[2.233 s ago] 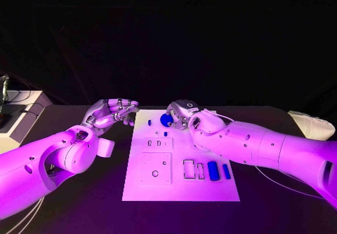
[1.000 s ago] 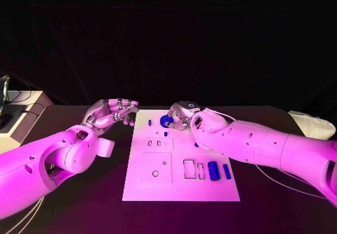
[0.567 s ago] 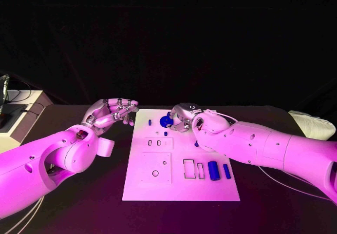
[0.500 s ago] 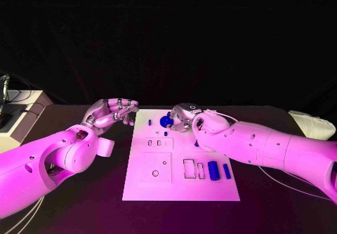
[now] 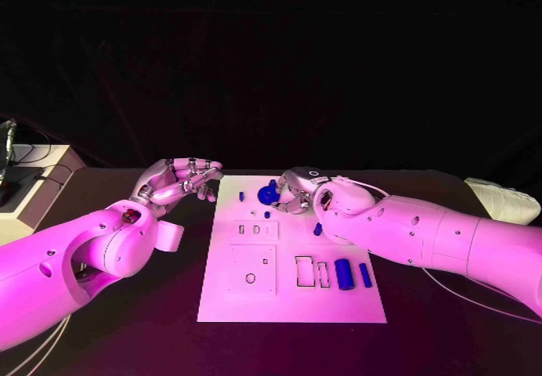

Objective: Assemble the parts on the task board

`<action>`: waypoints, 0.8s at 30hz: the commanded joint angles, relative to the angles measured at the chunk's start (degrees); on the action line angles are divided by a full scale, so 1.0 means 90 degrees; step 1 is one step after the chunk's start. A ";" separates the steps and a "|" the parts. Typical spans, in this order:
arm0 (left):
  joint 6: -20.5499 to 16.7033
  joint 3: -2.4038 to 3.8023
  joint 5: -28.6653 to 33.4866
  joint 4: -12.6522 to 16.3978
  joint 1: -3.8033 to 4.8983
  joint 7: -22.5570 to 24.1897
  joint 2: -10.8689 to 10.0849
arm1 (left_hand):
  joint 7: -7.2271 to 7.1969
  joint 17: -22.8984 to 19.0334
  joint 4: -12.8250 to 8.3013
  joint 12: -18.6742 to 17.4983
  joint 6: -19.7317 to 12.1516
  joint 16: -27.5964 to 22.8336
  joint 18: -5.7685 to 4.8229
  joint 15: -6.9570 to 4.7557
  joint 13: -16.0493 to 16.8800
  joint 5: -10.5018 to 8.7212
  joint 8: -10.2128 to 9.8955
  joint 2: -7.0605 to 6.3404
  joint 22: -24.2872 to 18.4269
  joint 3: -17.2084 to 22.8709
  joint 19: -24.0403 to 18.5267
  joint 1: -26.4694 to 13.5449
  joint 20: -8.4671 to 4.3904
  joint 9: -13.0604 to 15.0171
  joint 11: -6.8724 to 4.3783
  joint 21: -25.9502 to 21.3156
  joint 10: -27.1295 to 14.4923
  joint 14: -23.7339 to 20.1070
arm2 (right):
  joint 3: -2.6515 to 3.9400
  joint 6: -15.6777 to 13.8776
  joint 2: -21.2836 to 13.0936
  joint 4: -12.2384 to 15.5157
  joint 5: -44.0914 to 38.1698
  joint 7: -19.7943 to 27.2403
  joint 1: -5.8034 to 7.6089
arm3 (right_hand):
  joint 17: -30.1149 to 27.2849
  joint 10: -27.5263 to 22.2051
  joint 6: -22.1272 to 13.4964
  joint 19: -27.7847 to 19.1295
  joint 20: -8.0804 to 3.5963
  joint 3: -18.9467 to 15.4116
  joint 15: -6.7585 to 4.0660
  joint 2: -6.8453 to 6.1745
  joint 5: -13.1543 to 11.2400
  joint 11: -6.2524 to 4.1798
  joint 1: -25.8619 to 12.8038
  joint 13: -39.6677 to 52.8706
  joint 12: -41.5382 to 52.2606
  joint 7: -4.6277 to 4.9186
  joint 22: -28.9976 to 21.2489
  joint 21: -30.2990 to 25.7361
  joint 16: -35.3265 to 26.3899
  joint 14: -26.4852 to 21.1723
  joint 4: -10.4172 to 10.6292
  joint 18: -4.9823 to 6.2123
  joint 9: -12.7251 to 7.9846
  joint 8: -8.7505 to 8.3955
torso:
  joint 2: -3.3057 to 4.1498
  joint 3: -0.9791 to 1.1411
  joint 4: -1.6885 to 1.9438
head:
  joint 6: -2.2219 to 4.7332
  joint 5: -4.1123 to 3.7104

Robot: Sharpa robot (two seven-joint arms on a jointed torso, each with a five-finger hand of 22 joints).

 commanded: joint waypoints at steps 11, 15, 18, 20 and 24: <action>0.0019 0.0005 -0.0016 -0.0040 -0.0001 0.0051 -0.0021 | 0.0006 -0.0013 -0.0019 -0.0034 -0.0065 0.0030 0.0082 0.0027 0.0009 -0.0016 0.0026 0.0031 0.0017 0.0022 -0.0069 -0.0031 0.0009 0.0010 0.0019 0.0061 -0.0044 -0.0047 | 0.0070 -0.1426 -0.0787 0.0846 0.0756 0.0561 0.0061 | 0.1673 0.0669 0.0072 0.0666 0.0017 0.0088 0.0031 -0.0085 0.0042 0.0008 0.0227 0.1676 0.0014 -0.0008 0.1673 0.0014 0.0027 0.0665 -0.0072 -0.0091 -0.0001 -0.0008 | -0.0021 0.0032 -0.0042 | 0.0052 0.0001; 0.0017 0.0004 -0.0013 -0.0065 -0.0002 0.0065 -0.0034 | 0.0008 -0.0064 -0.0028 -0.0032 -0.0069 -0.0041 0.0079 0.0043 0.0014 -0.0017 0.0028 0.0021 0.0012 0.0029 -0.0169 -0.0042 0.0025 0.0019 0.0027 0.0040 -0.0058 -0.0167 | 0.0107 -0.1401 -0.1158 0.1025 0.1432 0.1006 0.0163 | 0.1650 0.0669 0.0087 0.0666 0.0003 0.0158 0.0013 -0.0157 -0.0161 0.0013 0.0557 0.1676 0.0014 -0.0006 0.1673 0.0014 0.0021 0.0660 -0.0227 -0.0091 0.0003 -0.0036 | -0.0037 0.0051 -0.0082 | 0.0062 0.0016; 0.0027 0.0004 -0.0008 -0.0081 -0.0006 0.0077 -0.0045 | 0.0017 -0.0151 -0.0040 -0.0040 -0.0071 -0.0160 0.0078 0.0061 0.0015 -0.0017 0.0032 0.0017 -0.0012 0.0042 -0.0303 -0.0054 0.0049 0.0032 0.0041 -0.0013 -0.0092 -0.0322 | 0.0120 -0.1185 -0.1445 0.1056 0.1922 0.1387 0.0239 | 0.1635 0.0669 0.0097 0.0666 -0.0007 0.0223 0.0008 -0.0182 -0.0259 0.0018 0.0805 0.1676 0.0014 0.0003 0.1673 0.0014 0.0017 0.0656 -0.0360 -0.0091 0.0003 -0.0059 | -0.0047 0.0070 -0.0116 | 0.0070 0.0028; 0.0037 0.0004 -0.0003 -0.0088 -0.0013 0.0087 -0.0052 | 0.0019 -0.0210 -0.0048 -0.0044 -0.0070 -0.0233 0.0079 0.0072 0.0014 -0.0016 0.0035 0.0017 -0.0034 0.0049 -0.0373 -0.0060 0.0064 0.0040 0.0048 -0.0051 -0.0107 -0.0402 | 0.0126 -0.0931 -0.1640 0.1029 0.2145 0.1622 0.0280 | 0.1628 0.0669 0.0116 0.0666 -0.0008 0.0279 0.0007 -0.0204 -0.0291 0.0023 0.0972 0.1676 0.0014 0.0010 0.1673 0.0014 0.0016 0.0655 -0.0467 -0.0091 0.0006 -0.0067 | -0.0053 0.0084 -0.0137 | 0.0072 0.0040; 0.0069 0.0003 0.0004 -0.0099 -0.0035 0.0098 -0.0053 | 0.0020 -0.0251 -0.0053 -0.0037 -0.0066 -0.0281 0.0080 0.0077 0.0017 -0.0017 0.0040 0.0019 -0.0049 0.0052 -0.0415 -0.0065 0.0073 0.0047 0.0049 -0.0078 -0.0100 -0.0449 | 0.0130 -0.0392 -0.1943 0.0876 0.2367 0.1992 0.0320 | 0.1673 0.0669 0.0137 0.0666 -0.0017 0.0361 -0.0006 -0.0282 -0.0374 0.0032 0.1263 0.1676 0.0014 0.0017 0.1673 0.0014 0.0027 0.0665 -0.0676 -0.0091 0.0003 -0.0093 | -0.0059 0.0106 -0.0169 | 0.0083 0.0072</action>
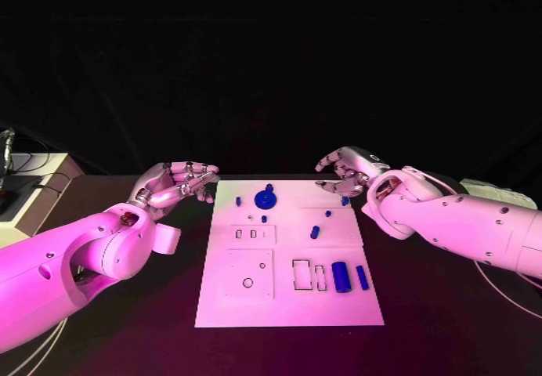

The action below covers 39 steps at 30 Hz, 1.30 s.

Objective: Assemble the parts on the task board

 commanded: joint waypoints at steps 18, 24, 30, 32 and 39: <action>0.0152 0.0004 0.0009 -0.0059 -0.0157 0.0101 0.0046 | -0.0010 -0.0028 -0.0036 -0.0030 -0.0044 0.0016 0.0089 -0.0012 0.0012 -0.0016 0.0042 0.0016 -0.0001 0.0016 -0.0020 -0.0066 0.0005 0.0017 -0.0016 0.0002 -0.0035 0.0032 | -0.0007 0.1465 -0.0461 -0.0923 0.0502 0.0995 -0.0047 | 0.1674 0.0669 -0.0114 0.0666 -0.0021 -0.0031 0.0004 -0.0198 -0.0275 0.0049 0.0470 0.1677 0.0014 0.0021 0.1674 0.0014 0.0027 0.0665 -0.0395 -0.0090 -0.0054 -0.0203 | 0.0020 0.0135 -0.0048 | -0.0046 -0.0077; 0.0147 0.0005 0.0009 -0.0098 -0.0172 0.0107 0.0058 | -0.0011 -0.0027 -0.0041 -0.0031 -0.0049 0.0062 0.0091 -0.0015 0.0012 -0.0017 0.0040 0.0016 0.0011 0.0016 0.0008 -0.0071 0.0002 0.0021 -0.0016 0.0034 -0.0041 0.0081 | -0.0012 0.1524 -0.0403 -0.1055 0.0451 0.0931 -0.0146 | 0.1674 0.0669 -0.0162 0.0666 -0.0008 -0.0078 0.0024 -0.0199 -0.0258 0.0057 0.0459 0.1677 0.0014 0.0033 0.1674 0.0014 0.0027 0.0665 -0.0393 -0.0090 -0.0064 -0.0227 | 0.0027 0.0138 -0.0062 | -0.0049 -0.0072; 0.0149 0.0005 0.0009 -0.0114 -0.0176 0.0109 0.0078 | -0.0011 -0.0025 -0.0044 -0.0032 -0.0052 0.0088 0.0091 -0.0016 0.0012 -0.0016 0.0039 0.0017 0.0018 0.0017 0.0022 -0.0072 0.0000 0.0022 -0.0017 0.0051 -0.0044 0.0105 | -0.0015 0.1523 -0.0285 -0.1179 0.0429 0.0885 -0.0217 | 0.1674 0.0669 -0.0172 0.0666 0.0003 -0.0109 0.0038 -0.0187 -0.0252 0.0065 0.0436 0.1677 0.0014 0.0043 0.1674 0.0014 0.0027 0.0665 -0.0377 -0.0090 -0.0065 -0.0229 | 0.0020 0.0122 -0.0035 | -0.0086 -0.0120; 0.0150 0.0005 0.0009 -0.0118 -0.0177 0.0110 0.0084 | -0.0011 -0.0025 -0.0044 -0.0032 -0.0052 0.0088 0.0091 -0.0016 0.0012 -0.0016 0.0039 0.0017 0.0018 0.0017 0.0022 -0.0072 0.0000 0.0022 -0.0017 0.0051 -0.0044 0.0105 | -0.0017 0.1523 -0.0253 -0.1204 0.0422 0.0872 -0.0235 | 0.1674 0.0669 -0.0173 0.0666 0.0007 -0.0123 0.0043 -0.0182 -0.0249 0.0069 0.0427 0.1677 0.0014 0.0046 0.1674 0.0014 0.0027 0.0665 -0.0371 -0.0090 -0.0065 -0.0228 | 0.0018 0.0119 -0.0028 | -0.0096 -0.0122; 0.0146 0.0005 0.0008 -0.0126 -0.0178 0.0109 0.0093 | -0.0011 -0.0025 -0.0045 -0.0033 -0.0052 0.0094 0.0091 -0.0016 0.0012 -0.0017 0.0039 0.0018 0.0020 0.0018 0.0025 -0.0072 -0.0001 0.0023 -0.0017 0.0055 -0.0045 0.0110 | -0.0021 0.1497 -0.0158 -0.1261 0.0409 0.0844 -0.0275 | 0.1674 0.0669 -0.0159 0.0666 0.0024 -0.0176 0.0058 -0.0146 -0.0225 0.0080 0.0384 0.1677 0.0014 0.0057 0.1674 0.0014 0.0027 0.0665 -0.0333 -0.0090 -0.0061 -0.0217 | 0.0019 0.0119 -0.0042 | -0.0113 -0.0111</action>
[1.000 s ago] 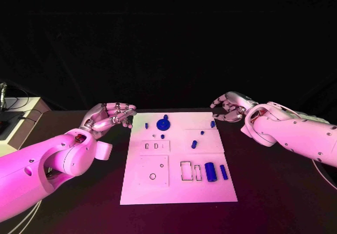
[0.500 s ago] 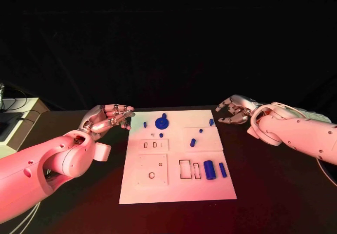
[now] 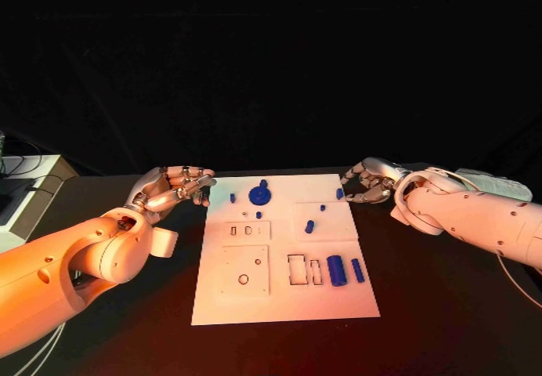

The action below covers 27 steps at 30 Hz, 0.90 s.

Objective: Assemble the parts on the task board

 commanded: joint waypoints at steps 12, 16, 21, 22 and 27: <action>0.0096 0.0005 -0.0003 0.0004 -0.0007 0.0085 0.0022 | -0.0010 -0.0005 -0.0030 -0.0033 -0.0054 0.0054 0.0092 0.0005 0.0007 -0.0016 0.0016 -0.0008 0.0011 0.0002 0.0029 -0.0046 -0.0001 0.0009 -0.0017 0.0038 -0.0048 0.0049 | -0.0006 0.0176 0.0125 -0.0028 -0.0087 -0.0026 -0.0035 | 0.1676 0.0673 0.0101 0.0666 0.0044 -0.0136 0.0063 0.0124 0.0076 0.0040 -0.0116 0.1673 0.0014 -0.0008 0.1677 0.0014 0.0027 0.0665 0.0089 -0.0090 0.0026 0.0050 | -0.0004 0.0001 -0.0012 | -0.0037 0.0033; 0.0096 0.0005 -0.0004 0.0004 -0.0007 0.0082 0.0023 | -0.0010 -0.0005 -0.0030 -0.0033 -0.0054 0.0054 0.0092 0.0005 0.0007 -0.0016 0.0016 -0.0008 0.0011 0.0002 0.0029 -0.0046 -0.0001 0.0009 -0.0017 0.0038 -0.0048 0.0049 | -0.0007 0.0185 0.0151 -0.0048 -0.0089 -0.0034 -0.0041 | 0.1676 0.0673 0.0195 0.0666 0.0035 -0.0133 0.0045 0.0176 0.0090 0.0025 -0.0117 0.1673 0.0014 -0.0028 0.1677 0.0014 0.0027 0.0665 0.0118 -0.0090 0.0042 0.0091 | -0.0005 -0.0004 -0.0010 | -0.0038 0.0025; 0.0093 0.0005 -0.0005 0.0001 -0.0007 0.0080 0.0023 | -0.0010 -0.0005 -0.0030 -0.0033 -0.0054 0.0054 0.0092 0.0005 0.0007 -0.0016 0.0016 -0.0008 0.0011 0.0002 0.0029 -0.0046 -0.0001 0.0009 -0.0017 0.0038 -0.0048 0.0049 | -0.0007 0.0224 0.0188 -0.0061 -0.0101 -0.0037 -0.0044 | 0.1676 0.0673 0.0364 0.0666 -0.0006 -0.0080 -0.0009 0.0255 0.0095 -0.0009 -0.0121 0.1673 0.0014 -0.0072 0.1677 0.0014 0.0027 0.0665 0.0169 -0.0090 0.0063 0.0161 | -0.0008 0.0000 -0.0014 | -0.0040 0.0026; 0.0092 0.0005 -0.0005 0.0000 -0.0007 0.0080 0.0023 | -0.0010 -0.0005 -0.0030 -0.0033 -0.0054 0.0054 0.0092 0.0005 0.0007 -0.0016 0.0016 -0.0008 0.0011 0.0002 0.0029 -0.0046 -0.0001 0.0009 -0.0017 0.0038 -0.0048 0.0049 | -0.0007 0.0234 0.0196 -0.0062 -0.0112 -0.0039 -0.0045 | 0.1676 0.0673 0.0415 0.0666 -0.0020 -0.0058 -0.0027 0.0272 0.0096 -0.0025 -0.0122 0.1673 0.0014 -0.0091 0.1677 0.0014 0.0027 0.0665 0.0181 -0.0090 0.0070 0.0183 | -0.0009 0.0000 -0.0014 | -0.0040 0.0027; 0.0090 0.0005 -0.0005 -0.0002 -0.0007 0.0077 0.0024 | -0.0009 -0.0005 -0.0033 -0.0034 -0.0055 0.0073 0.0091 0.0004 0.0006 -0.0016 0.0016 -0.0006 0.0017 0.0005 0.0037 -0.0046 -0.0002 0.0011 -0.0016 0.0052 -0.0051 0.0061 | -0.0008 0.0272 0.0218 -0.0070 -0.0151 -0.0050 -0.0050 | 0.1676 0.0673 0.0511 0.0666 -0.0057 0.0003 -0.0067 0.0306 0.0097 -0.0065 -0.0113 0.1673 0.0014 -0.0137 0.1677 0.0014 0.0027 0.0665 0.0195 -0.0090 0.0080 0.0226 | -0.0004 0.0002 -0.0013 | -0.0030 0.0029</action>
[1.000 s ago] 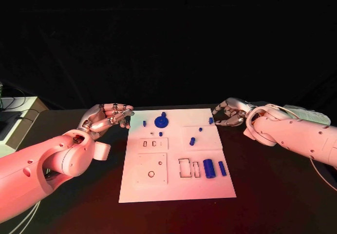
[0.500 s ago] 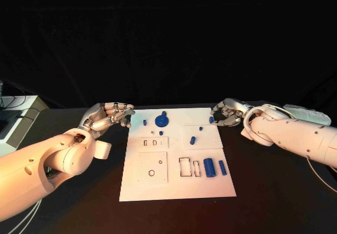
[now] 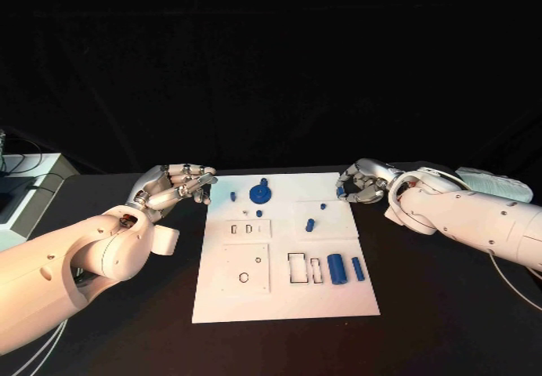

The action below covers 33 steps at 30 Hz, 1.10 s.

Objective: Assemble the parts on the task board

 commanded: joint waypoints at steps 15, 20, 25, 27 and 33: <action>0.0080 0.0005 -0.0004 0.0005 -0.0006 0.0071 0.0013 | -0.0009 -0.0006 -0.0033 -0.0034 -0.0055 0.0043 0.0091 0.0004 0.0008 -0.0016 0.0016 -0.0006 0.0006 0.0005 0.0037 -0.0046 -0.0003 0.0005 0.0007 0.0022 -0.0028 0.0061 | -0.0005 -0.0044 0.0046 -0.0028 -0.0264 -0.0119 -0.0017 | 0.1677 0.0658 0.0180 0.0666 -0.0114 0.0186 -0.0103 0.0136 0.0031 -0.0114 -0.0006 0.1676 0.0014 -0.0053 0.1673 0.0014 0.0027 0.0675 0.0007 -0.0090 0.0023 0.0092 | -0.0001 0.0002 -0.0001 | 0.0005 0.0004; 0.0077 0.0005 -0.0004 0.0004 -0.0006 0.0068 0.0013 | -0.0009 -0.0006 -0.0033 -0.0034 -0.0055 0.0043 0.0091 0.0004 0.0008 -0.0016 0.0016 -0.0006 0.0006 0.0005 0.0037 -0.0046 -0.0003 0.0005 0.0007 0.0022 -0.0028 0.0061 | -0.0005 -0.0411 0.0043 0.0018 -0.0296 -0.0123 -0.0017 | 0.1677 0.0658 0.0251 0.0666 -0.0130 0.0274 -0.0115 0.0181 0.0053 -0.0141 0.0000 0.1676 0.0014 -0.0079 0.1673 0.0014 0.0027 0.0675 -0.0002 -0.0090 0.0038 0.0137 | 0.0001 0.0002 0.0001 | 0.0010 0.0009; 0.0077 0.0005 -0.0004 0.0001 -0.0007 0.0066 0.0009 | -0.0009 -0.0006 -0.0033 -0.0034 -0.0055 0.0043 0.0091 0.0004 0.0008 -0.0016 0.0016 -0.0006 0.0006 0.0005 0.0037 -0.0046 -0.0003 0.0005 0.0007 0.0022 -0.0028 0.0061 | -0.0004 -0.0733 0.0012 0.0159 -0.0304 -0.0151 -0.0016 | 0.1677 0.0658 0.0343 0.0666 -0.0141 0.0339 -0.0122 0.0196 -0.0008 -0.0173 -0.0041 0.1676 0.0014 -0.0111 0.1673 0.0014 0.0027 0.0675 -0.0005 -0.0090 0.0065 0.0205 | -0.0002 0.0000 0.0000 | 0.0021 0.0025; 0.0076 0.0005 -0.0004 -0.0002 -0.0007 0.0065 0.0007 | -0.0009 -0.0006 -0.0033 -0.0034 -0.0055 0.0043 0.0091 0.0004 0.0008 -0.0016 0.0016 -0.0006 0.0006 0.0005 0.0037 -0.0046 -0.0003 0.0005 0.0007 0.0022 -0.0028 0.0061 | 0.0000 -0.0831 -0.0024 0.0279 -0.0307 -0.0194 -0.0012 | 0.1677 0.0658 0.0360 0.0666 -0.0143 0.0349 -0.0122 0.0197 -0.0042 -0.0181 -0.0059 0.1676 0.0014 -0.0120 0.1673 0.0014 0.0027 0.0675 -0.0002 -0.0090 0.0072 0.0221 | -0.0006 -0.0001 -0.0004 | 0.0017 0.0031; 0.0073 0.0005 -0.0004 0.0005 -0.0007 0.0064 -0.0010 | -0.0009 -0.0006 -0.0033 -0.0034 -0.0055 0.0043 0.0091 0.0004 0.0008 -0.0016 0.0016 -0.0006 0.0006 0.0005 0.0037 -0.0046 -0.0003 0.0005 0.0007 0.0022 -0.0028 0.0061 | 0.0020 -0.0928 -0.0139 0.0833 -0.0403 -0.0539 0.0092 | 0.1677 0.0658 0.0405 0.0666 -0.0144 0.0366 -0.0122 0.0187 -0.0120 -0.0204 -0.0098 0.1676 0.0014 -0.0144 0.1673 0.0014 0.0027 0.0675 -0.0002 -0.0090 0.0090 0.0263 | -0.0018 -0.0017 -0.0020 | 0.0031 0.0036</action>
